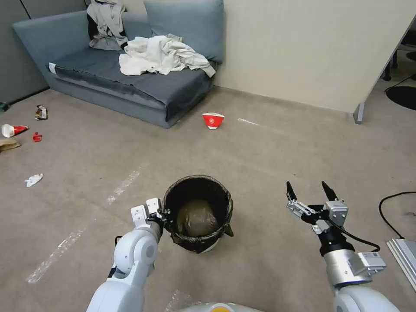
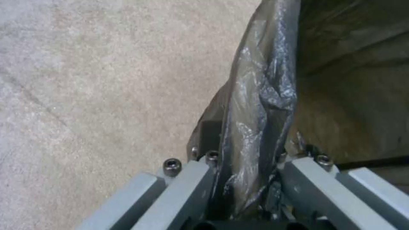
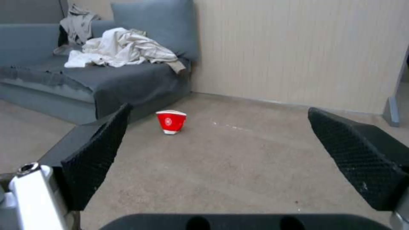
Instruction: Pick up the trash can from the floor.
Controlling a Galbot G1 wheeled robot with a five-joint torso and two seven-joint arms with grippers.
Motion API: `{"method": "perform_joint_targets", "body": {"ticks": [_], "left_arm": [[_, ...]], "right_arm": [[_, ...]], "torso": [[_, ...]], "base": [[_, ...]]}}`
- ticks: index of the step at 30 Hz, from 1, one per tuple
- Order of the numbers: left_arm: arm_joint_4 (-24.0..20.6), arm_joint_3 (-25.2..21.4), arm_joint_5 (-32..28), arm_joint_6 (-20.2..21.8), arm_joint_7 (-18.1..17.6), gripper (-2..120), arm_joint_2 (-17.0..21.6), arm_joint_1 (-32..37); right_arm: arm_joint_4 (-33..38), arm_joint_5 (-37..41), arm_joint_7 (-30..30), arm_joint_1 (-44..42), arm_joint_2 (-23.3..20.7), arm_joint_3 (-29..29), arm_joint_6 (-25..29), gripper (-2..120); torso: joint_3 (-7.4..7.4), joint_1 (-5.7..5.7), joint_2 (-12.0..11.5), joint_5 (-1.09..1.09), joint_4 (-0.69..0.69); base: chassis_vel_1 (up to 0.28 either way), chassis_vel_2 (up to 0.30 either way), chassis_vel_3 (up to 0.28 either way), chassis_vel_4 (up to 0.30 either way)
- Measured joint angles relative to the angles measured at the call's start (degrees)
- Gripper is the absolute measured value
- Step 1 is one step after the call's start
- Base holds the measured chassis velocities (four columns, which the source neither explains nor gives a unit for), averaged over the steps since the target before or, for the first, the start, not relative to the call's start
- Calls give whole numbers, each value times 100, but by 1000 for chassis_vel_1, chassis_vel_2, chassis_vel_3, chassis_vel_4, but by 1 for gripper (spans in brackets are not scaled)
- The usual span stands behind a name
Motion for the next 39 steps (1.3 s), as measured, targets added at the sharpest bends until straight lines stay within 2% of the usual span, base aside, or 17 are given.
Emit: {"method": "perform_joint_targets", "body": {"ticks": [7,10,11,13,21,28,39], "left_arm": [[-333,-93,-197,76,-92,1,13,100],[-814,-236,-742,132,-310,1,60,210],[-814,-236,-742,132,-310,1,60,210],[-1121,-316,-972,135,-408,1,112,292],[-1743,-505,-1013,141,-425,1,264,631],[-1954,-562,-1056,145,-420,1,359,805],[-2034,-619,-1114,145,-399,1,379,896]], "right_arm": [[3,2,4,2,-8,12,-1,100],[31,-62,4,-35,49,-12,8,100],[31,-62,4,-35,49,-12,8,100],[53,-93,4,-65,59,-15,22,100],[115,-102,4,-57,4,22,18,100],[178,-96,4,-66,13,34,11,100],[263,-90,4,-93,34,42,-5,100]], "torso": [[0,0,0,1,0],[-1,0,0,0,0],[-1,0,0,0,0],[-1,0,0,1,-1],[-1,0,0,-1,0],[-1,0,0,0,0],[0,0,0,0,0]], "base": [[0,0,0,0],[0,0,0,0],[0,0,0,0],[0,0,0,0],[0,0,0,0],[0,0,0,0],[0,0,0,0]]}}
